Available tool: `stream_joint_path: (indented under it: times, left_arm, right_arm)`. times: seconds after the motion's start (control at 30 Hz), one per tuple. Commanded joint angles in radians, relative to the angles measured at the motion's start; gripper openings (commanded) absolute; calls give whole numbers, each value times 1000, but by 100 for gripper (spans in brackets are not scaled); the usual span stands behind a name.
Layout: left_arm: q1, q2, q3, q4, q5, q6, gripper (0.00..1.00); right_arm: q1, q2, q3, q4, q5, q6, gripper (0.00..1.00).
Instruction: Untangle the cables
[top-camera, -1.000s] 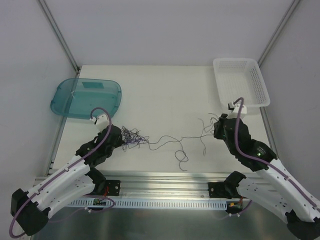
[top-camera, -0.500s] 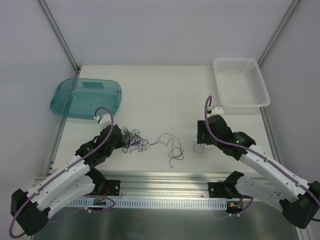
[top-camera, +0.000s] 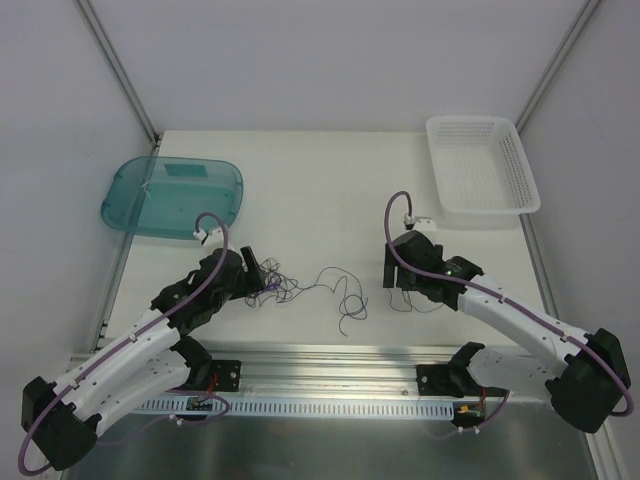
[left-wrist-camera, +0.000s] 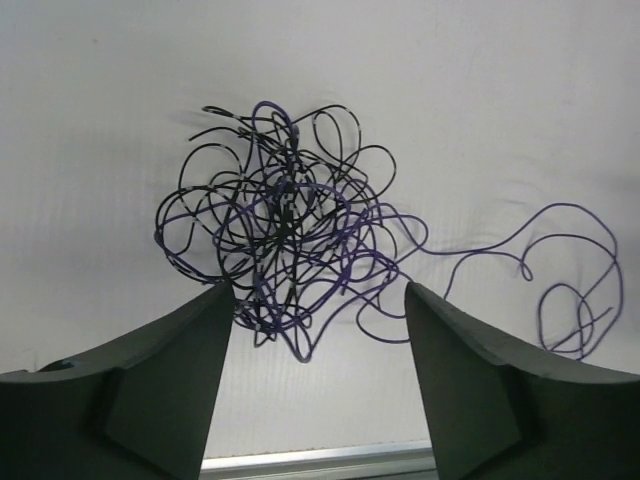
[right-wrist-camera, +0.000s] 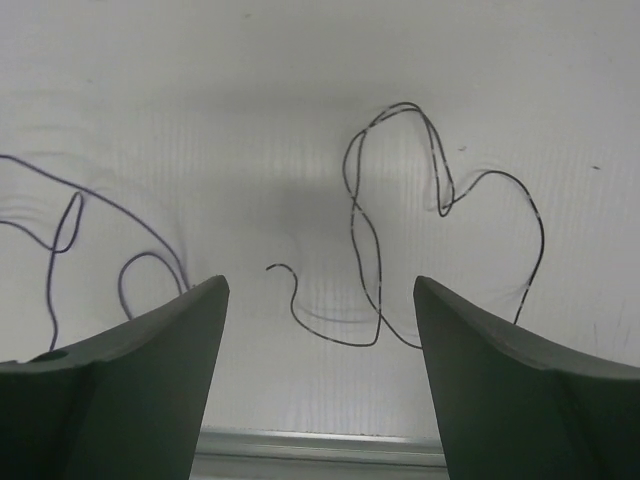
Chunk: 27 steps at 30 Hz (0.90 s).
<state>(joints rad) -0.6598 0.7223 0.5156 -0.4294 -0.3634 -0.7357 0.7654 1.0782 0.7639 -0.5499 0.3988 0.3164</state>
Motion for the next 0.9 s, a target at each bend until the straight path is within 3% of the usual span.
stream_joint_path:
  times: [0.0, 0.17, 0.3, 0.63, 0.83, 0.87]
  left_arm:
    - [2, -32, 61, 6, 50, 18, 71]
    - [3, -55, 98, 4, 116, 39, 87]
    - [3, -64, 119, 3, 179, 55, 99]
    - [3, -162, 192, -66, 265, 99, 99]
    - [3, -205, 172, -97, 251, 91, 99]
    - [3, -207, 167, -97, 253, 90, 99]
  right_arm:
    - [-57, -35, -47, -47, 83, 88, 79]
    - [-172, -47, -124, 39, -40, 75, 78]
    - [-176, 11, -133, 146, -138, 38, 76]
    - [-198, 235, -86, 228, -163, 20, 62]
    - [-199, 327, -32, 237, -169, 23, 50]
    - [-198, 350, -26, 238, -173, 21, 44]
